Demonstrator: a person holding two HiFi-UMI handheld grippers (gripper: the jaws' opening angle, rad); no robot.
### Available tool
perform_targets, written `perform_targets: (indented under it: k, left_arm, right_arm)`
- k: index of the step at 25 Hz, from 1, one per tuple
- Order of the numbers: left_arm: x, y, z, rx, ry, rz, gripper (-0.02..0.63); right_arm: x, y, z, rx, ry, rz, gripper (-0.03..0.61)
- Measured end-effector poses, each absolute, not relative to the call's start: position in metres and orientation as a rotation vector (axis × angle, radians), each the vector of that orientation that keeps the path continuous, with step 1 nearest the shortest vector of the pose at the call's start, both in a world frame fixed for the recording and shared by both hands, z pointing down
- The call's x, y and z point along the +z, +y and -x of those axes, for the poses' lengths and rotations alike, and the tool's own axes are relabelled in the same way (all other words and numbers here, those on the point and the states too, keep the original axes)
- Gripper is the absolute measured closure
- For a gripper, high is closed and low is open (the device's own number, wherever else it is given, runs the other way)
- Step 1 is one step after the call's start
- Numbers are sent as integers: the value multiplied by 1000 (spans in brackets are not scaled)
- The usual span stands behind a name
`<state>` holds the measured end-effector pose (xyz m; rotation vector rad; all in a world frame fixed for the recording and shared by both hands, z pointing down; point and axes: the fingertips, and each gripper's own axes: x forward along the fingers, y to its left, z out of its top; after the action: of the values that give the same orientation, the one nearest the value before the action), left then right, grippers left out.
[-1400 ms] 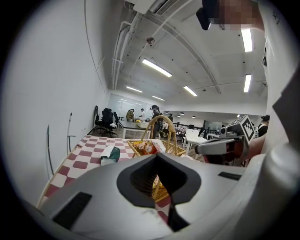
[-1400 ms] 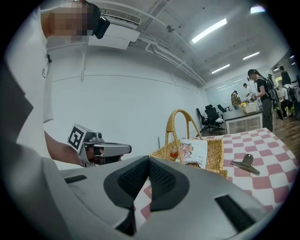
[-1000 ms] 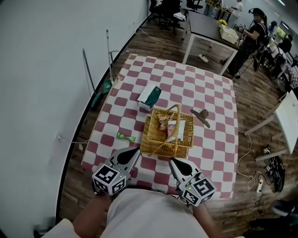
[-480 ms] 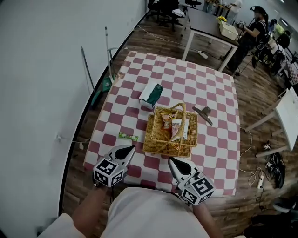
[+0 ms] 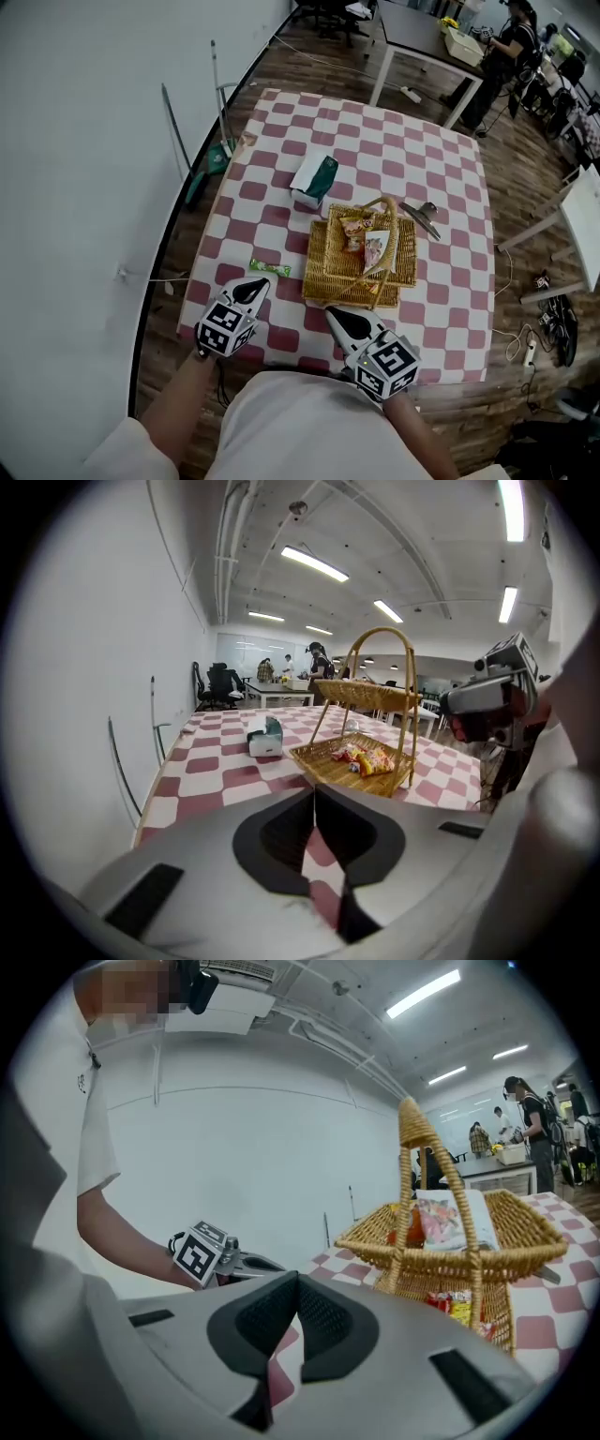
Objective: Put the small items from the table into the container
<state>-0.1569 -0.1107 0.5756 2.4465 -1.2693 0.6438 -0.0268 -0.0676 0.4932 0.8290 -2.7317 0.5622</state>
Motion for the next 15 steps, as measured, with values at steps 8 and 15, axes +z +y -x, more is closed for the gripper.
perform_targets:
  k: [8,15]
  left_arm:
    - [606,-121,162,902,-1159,-2500,584]
    - [636,-130,162,1108,-1034,-2562,519]
  right_arm:
    - [505,-66,57,585,-2713,-812,571]
    - [513,-63,62,612,-2683,-820,571]
